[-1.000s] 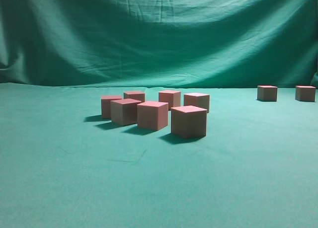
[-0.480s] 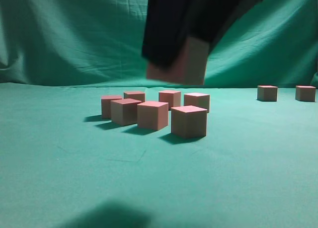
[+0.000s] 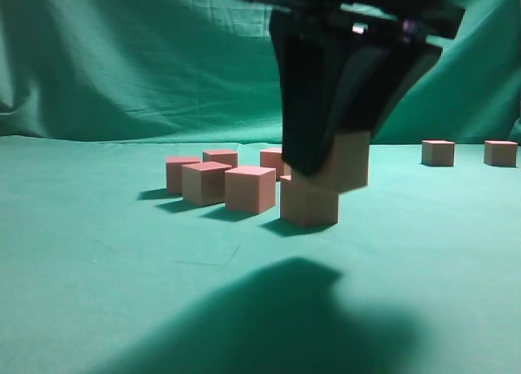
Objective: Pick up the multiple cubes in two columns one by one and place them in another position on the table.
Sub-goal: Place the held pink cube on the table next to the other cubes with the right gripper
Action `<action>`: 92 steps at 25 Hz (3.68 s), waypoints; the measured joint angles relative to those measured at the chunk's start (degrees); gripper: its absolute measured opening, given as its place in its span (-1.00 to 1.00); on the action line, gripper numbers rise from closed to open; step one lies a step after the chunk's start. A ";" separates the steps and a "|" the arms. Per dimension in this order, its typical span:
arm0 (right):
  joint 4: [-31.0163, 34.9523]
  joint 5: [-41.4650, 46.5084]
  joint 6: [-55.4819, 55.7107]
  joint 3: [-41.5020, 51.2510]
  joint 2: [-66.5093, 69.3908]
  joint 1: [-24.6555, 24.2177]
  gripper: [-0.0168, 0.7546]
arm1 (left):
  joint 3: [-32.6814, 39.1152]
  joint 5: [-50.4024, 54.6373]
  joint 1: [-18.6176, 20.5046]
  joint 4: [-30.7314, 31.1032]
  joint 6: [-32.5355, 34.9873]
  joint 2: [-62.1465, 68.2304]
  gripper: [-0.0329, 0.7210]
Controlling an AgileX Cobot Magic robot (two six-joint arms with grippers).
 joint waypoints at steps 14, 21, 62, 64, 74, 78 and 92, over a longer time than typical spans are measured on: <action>-1.76 -4.53 1.47 0.00 3.89 0.00 -0.27 | 0.00 0.00 0.00 0.00 0.00 0.00 -0.91; -1.86 -5.81 2.01 0.00 5.74 0.00 -0.27 | 0.00 0.00 0.00 0.00 0.00 0.00 -0.91; -3.83 -6.75 0.50 -0.10 7.31 0.00 -0.27 | 0.00 0.00 0.00 0.00 0.00 0.00 -0.91; -3.66 -6.51 0.50 -0.10 7.31 0.00 -0.27 | 0.00 0.00 0.00 0.00 0.00 0.00 -0.91; -2.43 -3.35 0.28 -0.68 7.55 0.00 0.04 | 0.00 0.00 0.00 0.00 0.00 0.00 -0.91; -2.36 -0.72 0.28 -3.00 7.45 0.00 0.43 | 0.00 0.00 0.00 0.00 0.00 0.00 -0.91; -3.96 23.74 -0.32 -15.74 0.38 0.00 0.54 | 0.00 0.00 0.00 0.00 -0.10 0.00 -0.91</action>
